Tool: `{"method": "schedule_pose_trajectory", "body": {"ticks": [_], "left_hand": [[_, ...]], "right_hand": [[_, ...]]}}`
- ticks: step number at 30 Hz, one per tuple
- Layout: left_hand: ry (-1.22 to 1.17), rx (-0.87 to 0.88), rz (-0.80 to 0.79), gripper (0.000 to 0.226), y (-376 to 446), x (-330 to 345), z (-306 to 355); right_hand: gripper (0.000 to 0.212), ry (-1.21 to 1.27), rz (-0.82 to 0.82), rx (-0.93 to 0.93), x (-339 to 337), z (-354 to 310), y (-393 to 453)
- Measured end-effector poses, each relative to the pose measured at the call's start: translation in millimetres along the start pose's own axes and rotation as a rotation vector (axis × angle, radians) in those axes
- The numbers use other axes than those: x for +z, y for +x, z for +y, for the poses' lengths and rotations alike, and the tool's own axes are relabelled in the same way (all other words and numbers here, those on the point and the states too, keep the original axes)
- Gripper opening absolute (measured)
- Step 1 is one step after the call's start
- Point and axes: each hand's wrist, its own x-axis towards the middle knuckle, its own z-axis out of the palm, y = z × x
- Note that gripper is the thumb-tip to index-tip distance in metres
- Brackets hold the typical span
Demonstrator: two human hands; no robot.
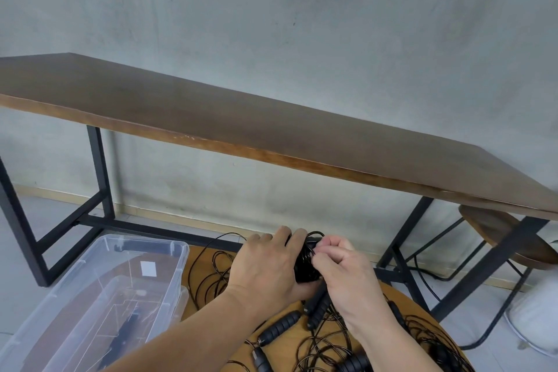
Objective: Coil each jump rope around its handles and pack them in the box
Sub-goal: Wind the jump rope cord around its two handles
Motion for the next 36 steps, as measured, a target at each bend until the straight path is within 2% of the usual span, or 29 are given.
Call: {"method": "schedule_pose_trajectory", "body": {"ticks": [2, 5, 12, 14, 18, 20, 26, 30, 36], "left_hand": [[-0.023, 0.014, 0.020, 0.068, 2.0, 2.9, -0.2], [-0.034, 0.035, 0.035, 0.064, 7.2, 2.7, 0.0], [-0.046, 0.011, -0.043, 0.074, 10.4, -1.0, 5.4], [-0.040, 0.013, -0.043, 0.077, 10.9, -2.5, 6.3], [-0.031, 0.025, -0.006, 0.070, 16.8, -6.6, 7.5], [-0.035, 0.020, 0.002, 0.071, 19.8, -8.9, 7.7], [-0.021, -0.018, 0.038, 0.062, 23.5, -19.9, 16.8], [-0.017, -0.064, 0.011, 0.051, 26.6, -26.4, 25.9], [-0.007, -0.182, -0.137, 0.058, 31.4, -27.6, 21.5]], "right_hand": [[0.030, 0.027, -0.004, 0.011, -3.0, -1.6, -0.1], [0.018, -0.013, -0.013, -0.015, -7.0, -6.2, 0.0], [0.017, -0.154, 0.041, -0.079, -11.1, -1.6, 3.3], [0.022, -0.259, 0.060, -0.200, -13.1, -0.2, 1.2], [0.027, -0.586, 0.114, -0.593, -19.3, -0.7, -0.6], [0.026, -0.704, 0.154, -0.712, -21.2, -0.7, 0.6], [0.017, -0.737, 0.282, -0.879, -21.5, 9.9, 2.4], [0.025, -0.834, 0.368, -0.976, -25.2, 12.4, 6.3], [0.014, -0.881, 0.273, -1.013, -29.7, 9.5, 10.7]]}}
